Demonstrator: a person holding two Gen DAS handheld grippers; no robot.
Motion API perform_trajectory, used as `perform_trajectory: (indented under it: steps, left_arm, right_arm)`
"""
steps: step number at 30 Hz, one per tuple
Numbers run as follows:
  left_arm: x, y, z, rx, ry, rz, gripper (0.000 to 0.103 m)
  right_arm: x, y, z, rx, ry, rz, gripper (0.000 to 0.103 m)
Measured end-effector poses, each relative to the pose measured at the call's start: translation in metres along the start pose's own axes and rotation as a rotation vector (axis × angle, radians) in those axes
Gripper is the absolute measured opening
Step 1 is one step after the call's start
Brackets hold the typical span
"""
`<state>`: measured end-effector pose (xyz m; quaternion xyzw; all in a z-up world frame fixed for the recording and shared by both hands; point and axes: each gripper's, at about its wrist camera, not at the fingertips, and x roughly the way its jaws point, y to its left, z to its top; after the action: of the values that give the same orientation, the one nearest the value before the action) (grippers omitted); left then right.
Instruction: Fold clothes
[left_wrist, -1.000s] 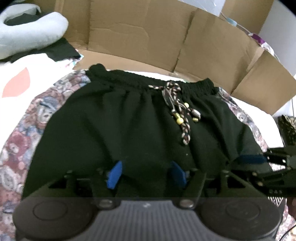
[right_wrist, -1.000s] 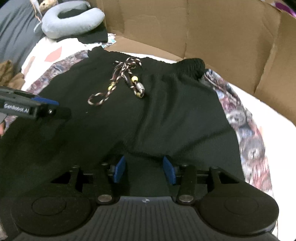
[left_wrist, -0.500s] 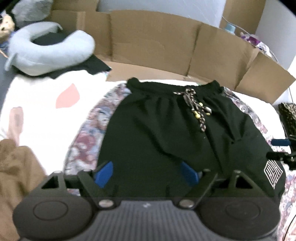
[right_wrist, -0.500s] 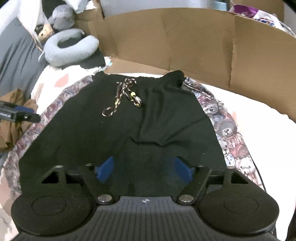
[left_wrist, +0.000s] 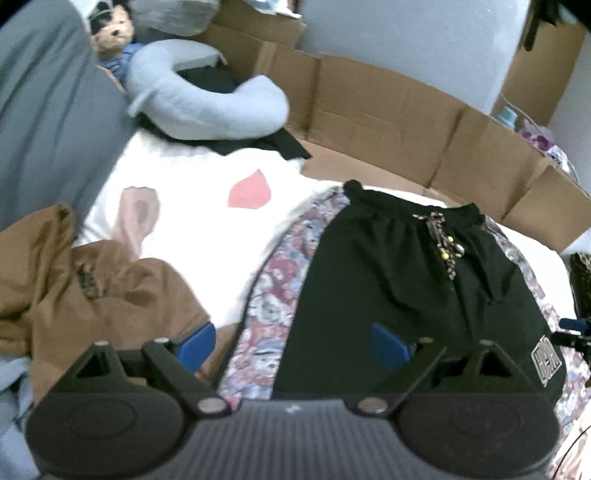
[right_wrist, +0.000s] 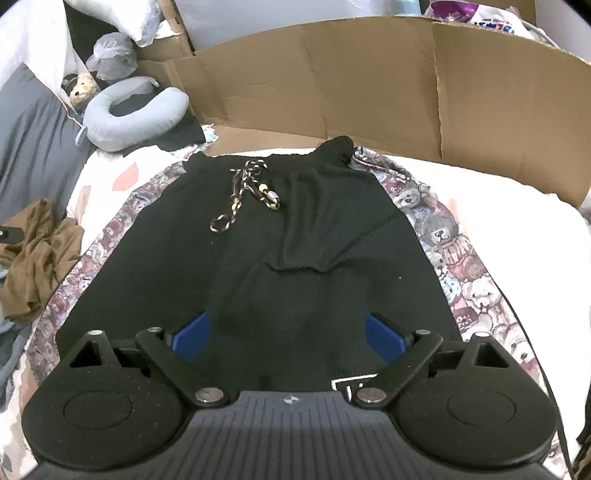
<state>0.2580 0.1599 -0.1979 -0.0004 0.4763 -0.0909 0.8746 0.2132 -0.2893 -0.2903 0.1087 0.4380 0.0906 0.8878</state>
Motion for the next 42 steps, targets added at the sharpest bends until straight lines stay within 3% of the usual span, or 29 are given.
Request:
perform_trajectory:
  steps: [8, 16, 18, 19, 24, 27, 32, 34, 42]
  left_arm:
    - [-0.024, 0.035, -0.025, -0.04, 0.058, 0.017, 0.091]
    - [-0.064, 0.071, -0.043, -0.035, 0.126, 0.025, 0.08]
    - [-0.065, 0.079, -0.052, -0.036, 0.142, 0.017, 0.072]
    - [-0.063, 0.082, -0.058, -0.036, 0.145, 0.025, 0.064]
    - [-0.041, 0.095, -0.086, -0.05, 0.154, 0.04, 0.051]
    - [-0.026, 0.103, -0.102, -0.06, 0.159, 0.045, 0.051]
    - [-0.003, 0.114, -0.127, -0.069, 0.173, 0.057, 0.048]
    - [0.006, 0.114, -0.131, -0.061, 0.188, 0.067, 0.035]
    - [0.023, 0.115, -0.149, -0.022, 0.231, 0.056, 0.036]
  right_arm:
    - [-0.011, 0.002, -0.006, 0.021, -0.027, 0.002, 0.095]
    - [-0.039, 0.009, -0.006, 0.032, -0.106, -0.019, 0.095]
    - [-0.044, 0.013, -0.007, 0.02, -0.134, -0.02, 0.095]
    - [-0.046, 0.015, -0.007, 0.016, -0.136, -0.016, 0.095]
    - [-0.05, 0.025, -0.009, -0.003, -0.131, -0.016, 0.095]
    - [-0.052, 0.025, -0.01, 0.016, -0.099, -0.025, 0.095]
    - [-0.058, 0.03, -0.008, -0.07, -0.047, -0.047, 0.095]
    - [-0.058, 0.031, -0.007, -0.09, -0.032, -0.057, 0.095]
    - [-0.047, 0.029, -0.013, -0.065, 0.032, -0.056, 0.095]
